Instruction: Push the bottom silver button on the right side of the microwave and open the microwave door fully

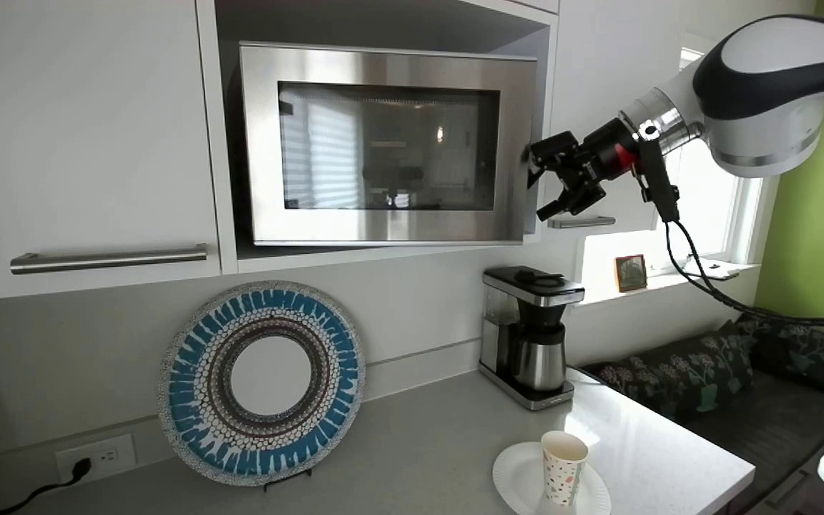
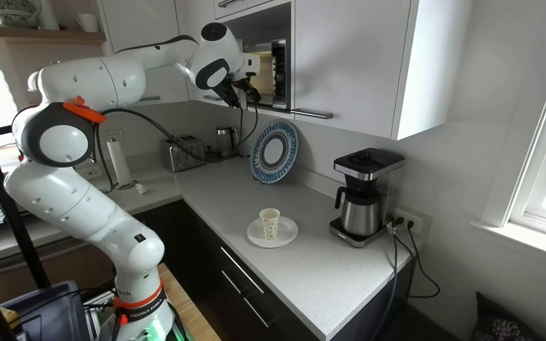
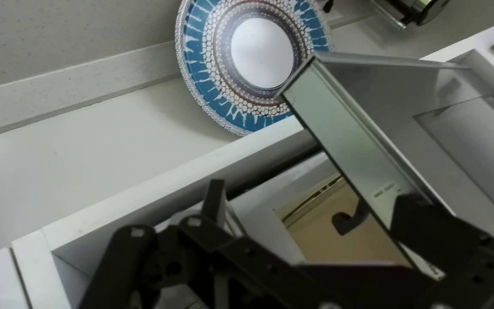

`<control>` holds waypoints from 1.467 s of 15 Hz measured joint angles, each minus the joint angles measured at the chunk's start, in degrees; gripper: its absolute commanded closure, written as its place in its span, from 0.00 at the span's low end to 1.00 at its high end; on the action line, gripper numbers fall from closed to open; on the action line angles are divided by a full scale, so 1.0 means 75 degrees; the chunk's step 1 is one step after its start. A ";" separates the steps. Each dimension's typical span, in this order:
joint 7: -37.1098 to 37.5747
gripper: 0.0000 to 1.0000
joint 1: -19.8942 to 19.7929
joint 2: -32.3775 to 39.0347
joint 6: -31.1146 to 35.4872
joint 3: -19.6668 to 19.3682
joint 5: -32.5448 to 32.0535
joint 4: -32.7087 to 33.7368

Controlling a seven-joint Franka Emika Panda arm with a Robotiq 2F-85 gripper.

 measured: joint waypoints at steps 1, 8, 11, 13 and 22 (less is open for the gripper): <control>-0.0107 0.00 0.0074 -0.0021 -0.0163 -0.0011 0.0195 0.0047; -0.0453 0.00 0.0164 -0.0333 -0.1445 0.0102 0.0732 0.0115; -0.0516 0.00 0.0233 -0.0476 -0.2057 0.0294 0.0810 0.0219; -0.0519 0.00 0.0296 -0.0549 -0.2427 0.0447 0.0858 0.0278; -0.1083 0.00 0.0300 -0.0646 -0.2894 0.1109 0.0132 0.0780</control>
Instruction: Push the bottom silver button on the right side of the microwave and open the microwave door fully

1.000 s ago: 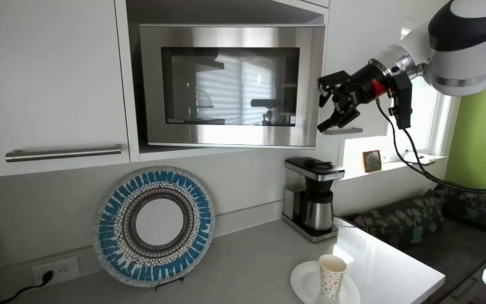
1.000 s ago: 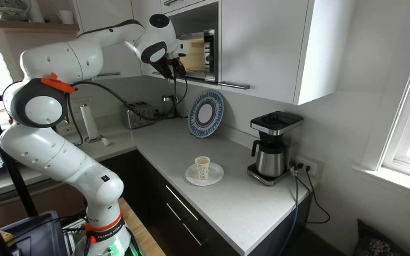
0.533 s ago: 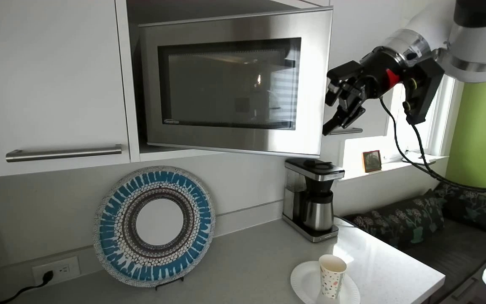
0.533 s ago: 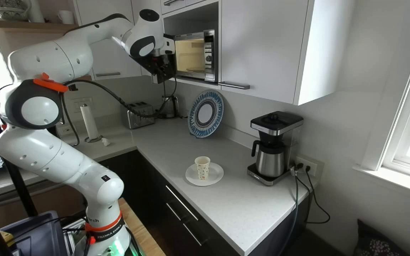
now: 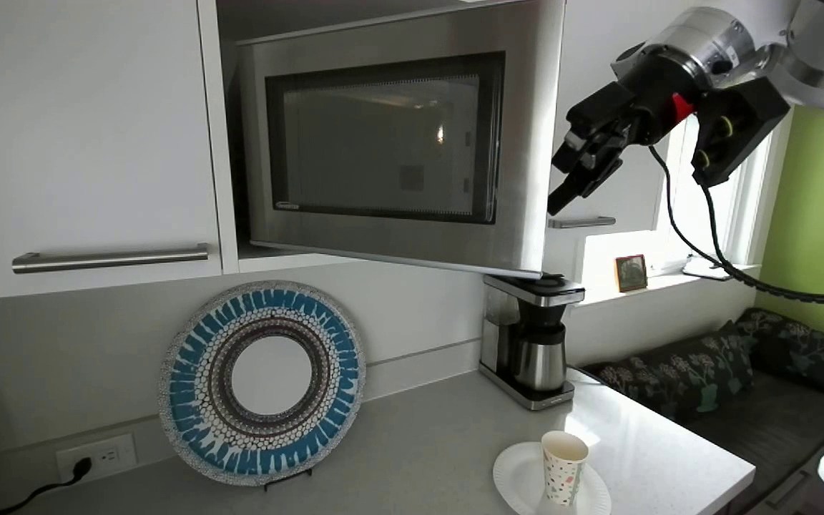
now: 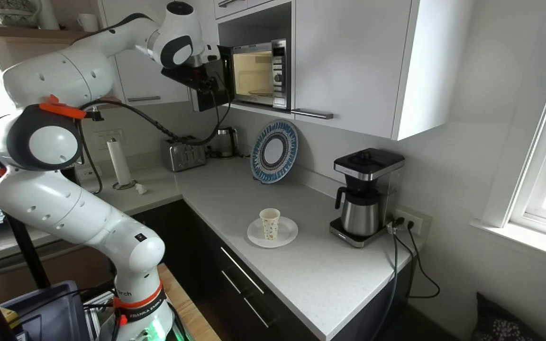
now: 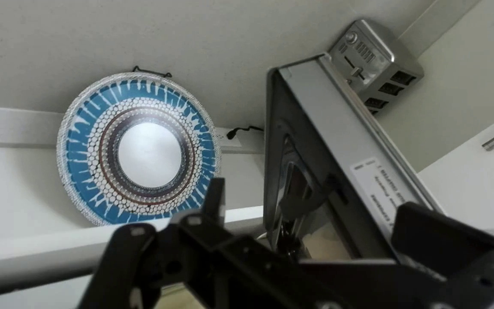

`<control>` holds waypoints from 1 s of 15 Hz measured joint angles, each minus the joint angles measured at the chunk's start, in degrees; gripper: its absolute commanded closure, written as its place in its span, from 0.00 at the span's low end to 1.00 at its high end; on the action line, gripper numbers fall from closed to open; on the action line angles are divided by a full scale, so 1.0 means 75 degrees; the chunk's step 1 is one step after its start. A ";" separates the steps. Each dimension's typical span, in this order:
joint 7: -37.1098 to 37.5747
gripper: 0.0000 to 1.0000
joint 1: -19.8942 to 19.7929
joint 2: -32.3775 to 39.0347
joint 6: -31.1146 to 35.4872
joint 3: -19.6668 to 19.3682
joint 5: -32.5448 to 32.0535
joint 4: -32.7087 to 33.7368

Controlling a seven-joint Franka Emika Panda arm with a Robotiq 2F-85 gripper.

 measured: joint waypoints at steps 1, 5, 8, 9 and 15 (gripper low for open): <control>-0.0049 0.00 -0.0030 -0.0002 0.0018 -0.0029 -0.0157 0.0098; -0.0175 0.00 -0.0058 -0.0060 0.0194 -0.0239 -0.0338 0.0426; -0.0178 0.00 -0.0035 -0.0066 0.0218 -0.0297 -0.0233 0.0585; -0.0171 0.00 -0.0018 -0.0062 0.0218 -0.0297 -0.0212 0.0621; -0.0250 0.00 -0.0027 -0.0068 -0.0186 -0.0305 -0.0698 0.1105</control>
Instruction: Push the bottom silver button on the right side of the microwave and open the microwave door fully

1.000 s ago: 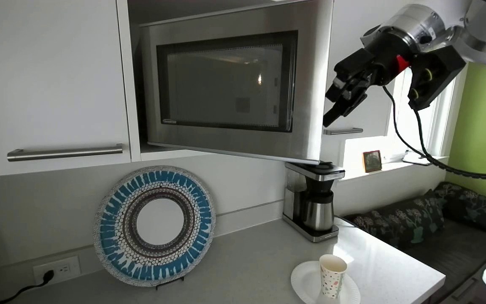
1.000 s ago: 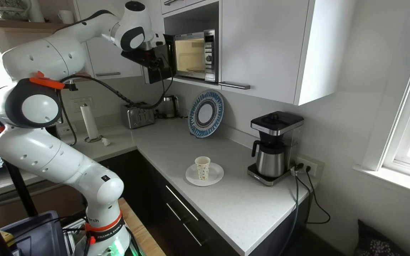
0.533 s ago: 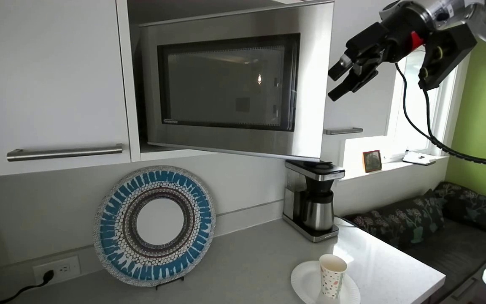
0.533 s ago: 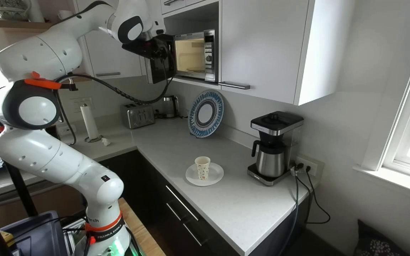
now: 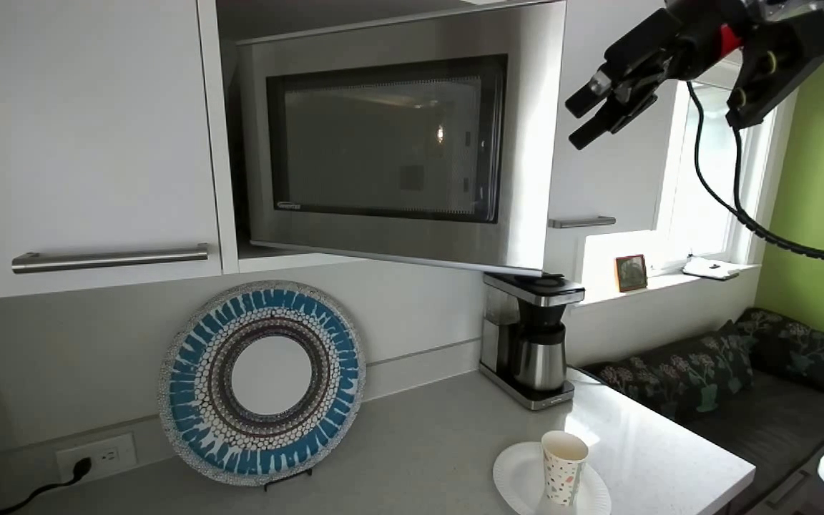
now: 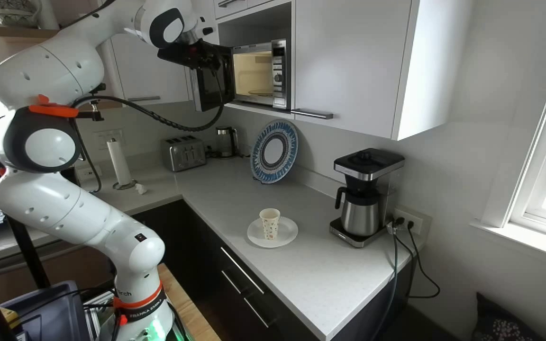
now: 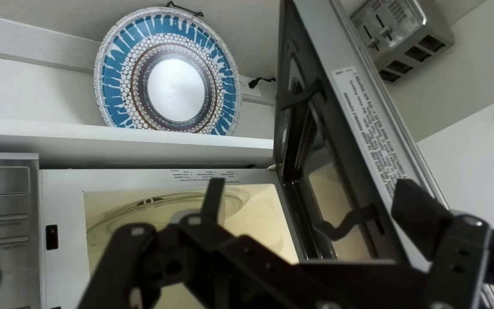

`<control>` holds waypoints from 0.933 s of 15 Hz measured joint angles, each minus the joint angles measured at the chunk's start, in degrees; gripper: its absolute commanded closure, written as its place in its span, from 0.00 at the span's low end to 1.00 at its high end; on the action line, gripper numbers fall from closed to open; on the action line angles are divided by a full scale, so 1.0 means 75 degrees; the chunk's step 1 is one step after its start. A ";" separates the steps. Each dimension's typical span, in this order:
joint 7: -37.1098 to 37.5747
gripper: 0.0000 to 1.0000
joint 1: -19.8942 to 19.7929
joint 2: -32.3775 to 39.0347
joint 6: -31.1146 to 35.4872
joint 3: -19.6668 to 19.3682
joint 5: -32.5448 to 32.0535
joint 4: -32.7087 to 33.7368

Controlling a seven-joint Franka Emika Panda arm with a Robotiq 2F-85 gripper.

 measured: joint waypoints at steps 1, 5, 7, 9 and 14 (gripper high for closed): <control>-0.0023 0.00 -0.0018 -0.0009 -0.0204 -0.0008 -0.0210 0.0134; -0.0141 0.00 -0.0103 -0.0089 -0.1008 -0.0115 -0.0799 0.0524; -0.0271 0.00 -0.0147 -0.0138 -0.1021 -0.0170 -0.0875 0.0581; -0.0320 0.00 -0.0165 -0.0153 -0.1020 -0.0191 -0.0884 0.0589; -0.0342 0.00 -0.0165 -0.0151 -0.1020 -0.0191 -0.0887 0.0589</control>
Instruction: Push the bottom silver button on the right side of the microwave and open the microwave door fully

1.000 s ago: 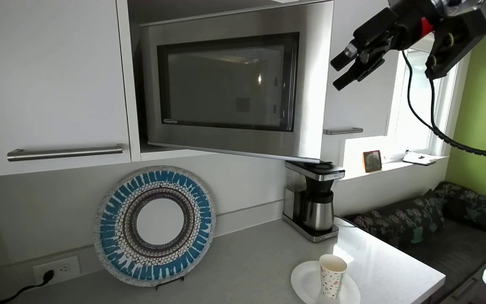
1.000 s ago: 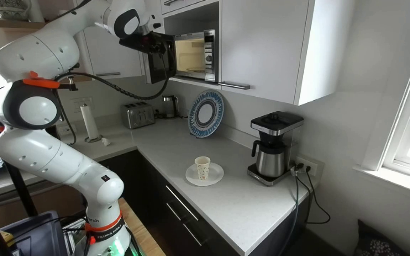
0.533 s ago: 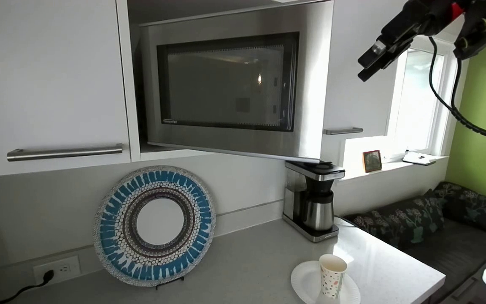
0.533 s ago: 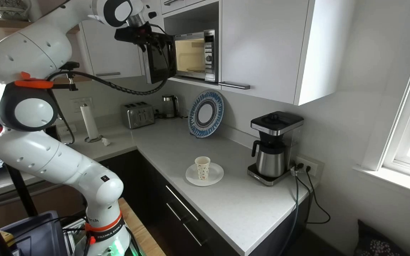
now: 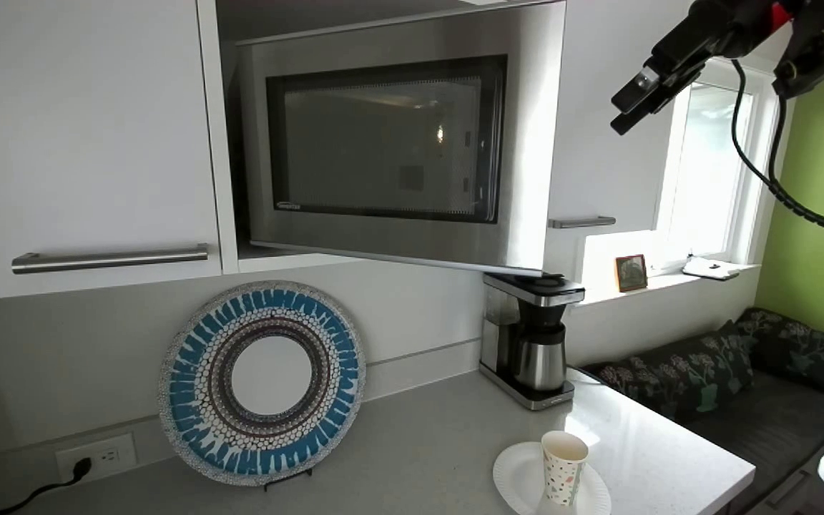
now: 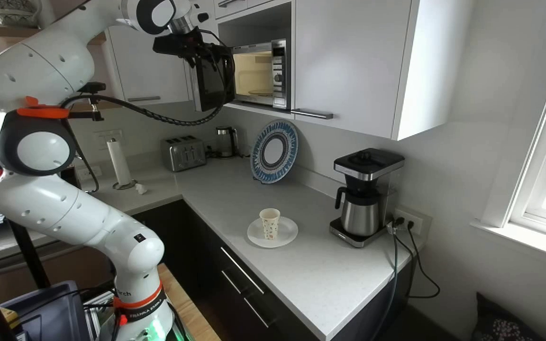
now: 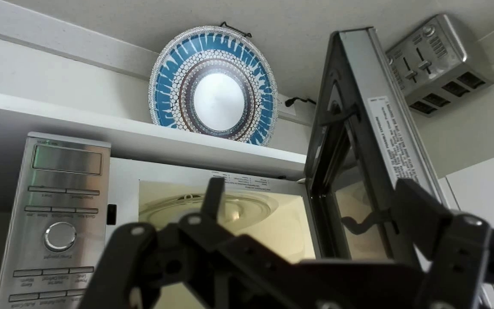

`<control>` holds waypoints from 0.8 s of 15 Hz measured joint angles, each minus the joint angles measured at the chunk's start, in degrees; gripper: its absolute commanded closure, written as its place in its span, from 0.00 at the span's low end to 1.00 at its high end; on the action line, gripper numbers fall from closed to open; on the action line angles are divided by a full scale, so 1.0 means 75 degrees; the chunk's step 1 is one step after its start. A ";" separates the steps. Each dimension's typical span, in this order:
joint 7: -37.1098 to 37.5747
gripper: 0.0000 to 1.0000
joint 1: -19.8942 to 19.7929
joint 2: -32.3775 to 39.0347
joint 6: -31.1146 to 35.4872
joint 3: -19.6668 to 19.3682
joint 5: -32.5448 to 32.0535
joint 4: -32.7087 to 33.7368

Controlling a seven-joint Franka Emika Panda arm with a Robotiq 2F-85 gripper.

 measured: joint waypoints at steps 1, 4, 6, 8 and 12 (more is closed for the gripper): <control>-0.0010 0.00 0.0003 0.0000 0.0000 -0.0002 0.0011 0.0008; -0.0588 0.00 0.0088 -0.0101 -0.0234 -0.0121 0.0013 0.0159; -0.1101 0.00 0.0196 -0.0293 -0.0788 -0.0322 0.0013 0.0340; -0.1539 0.00 0.0269 -0.0557 -0.1483 -0.0571 0.0012 0.0502; -0.2074 0.00 0.0272 -0.1122 -0.2608 -0.1012 -0.0016 0.0660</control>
